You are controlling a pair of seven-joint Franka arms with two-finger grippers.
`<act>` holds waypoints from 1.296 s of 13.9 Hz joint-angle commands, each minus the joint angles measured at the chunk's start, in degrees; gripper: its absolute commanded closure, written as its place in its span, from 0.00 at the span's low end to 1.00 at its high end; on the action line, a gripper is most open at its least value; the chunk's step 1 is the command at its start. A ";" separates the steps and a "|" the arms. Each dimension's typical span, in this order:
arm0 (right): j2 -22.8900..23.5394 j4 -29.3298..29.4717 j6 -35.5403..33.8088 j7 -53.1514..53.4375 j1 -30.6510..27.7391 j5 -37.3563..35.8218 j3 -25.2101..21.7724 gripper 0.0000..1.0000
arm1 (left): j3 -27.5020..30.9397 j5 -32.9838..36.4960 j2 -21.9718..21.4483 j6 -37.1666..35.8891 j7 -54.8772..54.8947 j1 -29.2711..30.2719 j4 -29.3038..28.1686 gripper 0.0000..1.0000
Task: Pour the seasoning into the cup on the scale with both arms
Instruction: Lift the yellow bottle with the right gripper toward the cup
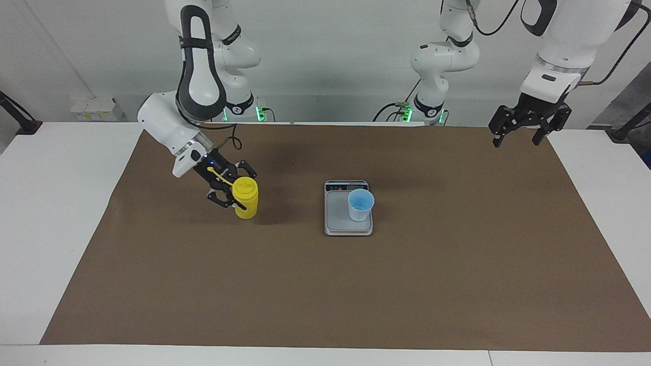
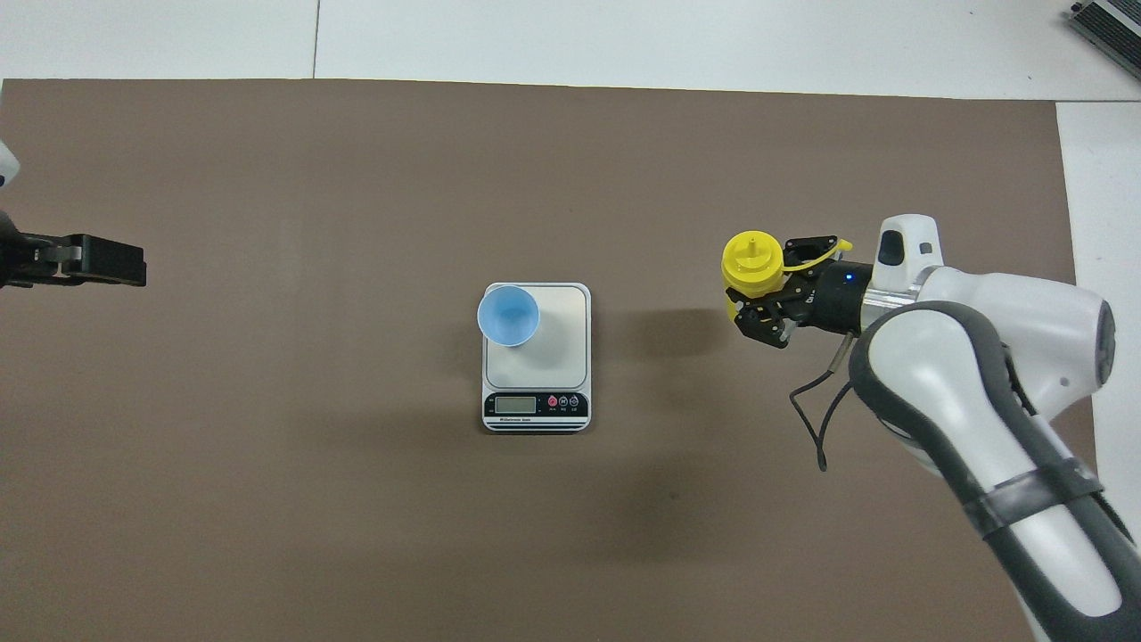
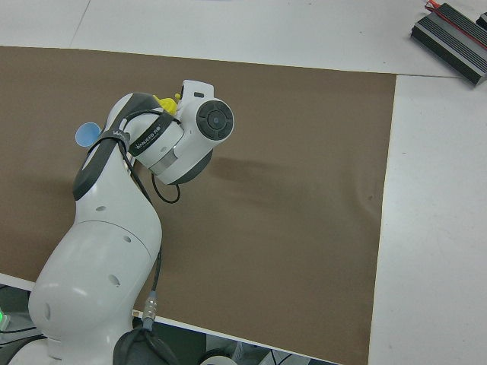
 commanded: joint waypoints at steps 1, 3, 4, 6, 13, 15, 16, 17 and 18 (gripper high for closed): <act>2.80 5.59 0.67 11.39 3.51 -12.16 0.06 0.70 | -0.28 -0.88 -1.92 0.61 0.55 0.93 -2.19 0.00; 4.03 8.23 0.67 21.66 6.32 -21.05 0.15 0.70 | -0.19 -0.88 -1.92 0.61 0.46 0.93 -2.19 0.00; 5.17 9.81 0.59 25.89 7.72 -24.83 0.15 0.70 | -0.11 -0.88 -1.92 0.61 0.46 0.76 -2.19 0.00; 6.93 11.66 0.24 31.80 10.97 -33.61 0.15 0.70 | -0.11 -0.79 -1.92 0.61 0.46 -0.20 -2.19 0.00; 10.01 14.74 -4.95 47.70 19.50 -58.85 -0.02 0.70 | -0.19 -0.88 -2.01 0.61 0.55 -2.75 -2.19 0.00; 10.28 14.92 -6.43 52.81 20.48 -67.19 0.15 0.70 | -0.19 -0.88 -2.01 0.61 0.55 -3.20 -2.19 0.00; 10.45 15.36 -7.31 54.05 21.27 -69.84 0.15 0.70 | -0.19 -0.79 -2.01 0.61 0.55 -3.20 -2.19 0.00; 10.98 15.62 -8.28 54.41 22.58 -71.95 0.06 0.70 | -0.19 -0.88 -2.01 0.61 0.55 -3.11 -2.19 0.00; 11.50 15.97 -8.99 55.11 23.29 -74.93 0.06 0.70 | -0.19 -0.88 -2.01 0.61 0.55 -3.02 -2.19 0.00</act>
